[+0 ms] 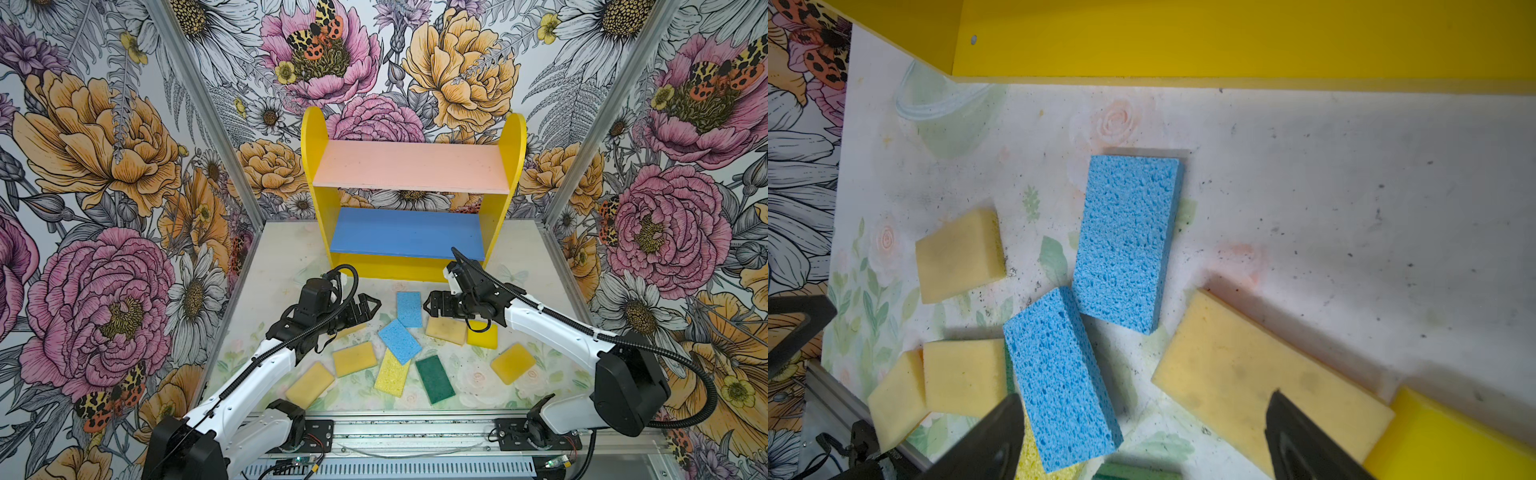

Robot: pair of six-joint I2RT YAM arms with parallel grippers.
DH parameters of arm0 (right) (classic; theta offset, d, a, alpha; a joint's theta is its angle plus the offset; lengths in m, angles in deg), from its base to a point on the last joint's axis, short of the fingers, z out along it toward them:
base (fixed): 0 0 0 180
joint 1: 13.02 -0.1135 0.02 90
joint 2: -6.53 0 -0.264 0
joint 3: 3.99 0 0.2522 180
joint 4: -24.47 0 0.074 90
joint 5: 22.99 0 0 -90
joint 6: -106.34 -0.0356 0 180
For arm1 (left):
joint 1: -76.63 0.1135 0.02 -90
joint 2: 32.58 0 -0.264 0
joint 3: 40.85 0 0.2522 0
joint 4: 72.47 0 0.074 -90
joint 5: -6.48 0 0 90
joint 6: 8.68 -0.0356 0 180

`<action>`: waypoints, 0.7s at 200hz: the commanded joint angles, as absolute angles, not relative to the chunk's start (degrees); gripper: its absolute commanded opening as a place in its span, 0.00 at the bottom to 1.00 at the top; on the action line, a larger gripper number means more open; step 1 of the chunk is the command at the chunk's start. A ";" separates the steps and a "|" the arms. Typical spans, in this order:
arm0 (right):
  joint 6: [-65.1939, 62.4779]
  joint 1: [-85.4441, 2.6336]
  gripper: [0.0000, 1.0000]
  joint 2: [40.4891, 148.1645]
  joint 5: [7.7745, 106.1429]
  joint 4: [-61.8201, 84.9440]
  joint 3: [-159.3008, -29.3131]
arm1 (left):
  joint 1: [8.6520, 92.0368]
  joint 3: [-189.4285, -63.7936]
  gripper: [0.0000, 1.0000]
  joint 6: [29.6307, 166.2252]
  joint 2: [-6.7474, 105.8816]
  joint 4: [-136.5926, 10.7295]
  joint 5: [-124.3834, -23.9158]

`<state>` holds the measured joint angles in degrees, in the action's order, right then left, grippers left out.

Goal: Place and organize the cleaning sponges onto the shelf
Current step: 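Move the right gripper over the blue sponge nearest the shelf while the left gripper advances, then lower the right gripper and close it on the blue sponge's near end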

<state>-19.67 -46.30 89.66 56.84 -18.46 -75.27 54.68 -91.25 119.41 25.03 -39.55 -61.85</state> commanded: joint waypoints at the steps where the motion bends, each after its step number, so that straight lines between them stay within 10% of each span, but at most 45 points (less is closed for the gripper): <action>1: -21.00 -47.70 0.91 91.24 59.26 -15.42 -78.60 | 55.96 -89.87 0.99 119.82 23.20 -39.11 -59.71; 140: -22.14 -51.69 0.85 102.44 62.81 -12.44 -82.15 | 62.40 -86.43 0.99 119.47 17.96 -37.66 -54.54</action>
<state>-21.77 -51.33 100.57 60.79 -14.43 -81.30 61.89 -87.45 119.56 18.03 -37.87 -56.17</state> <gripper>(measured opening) 0.859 0.987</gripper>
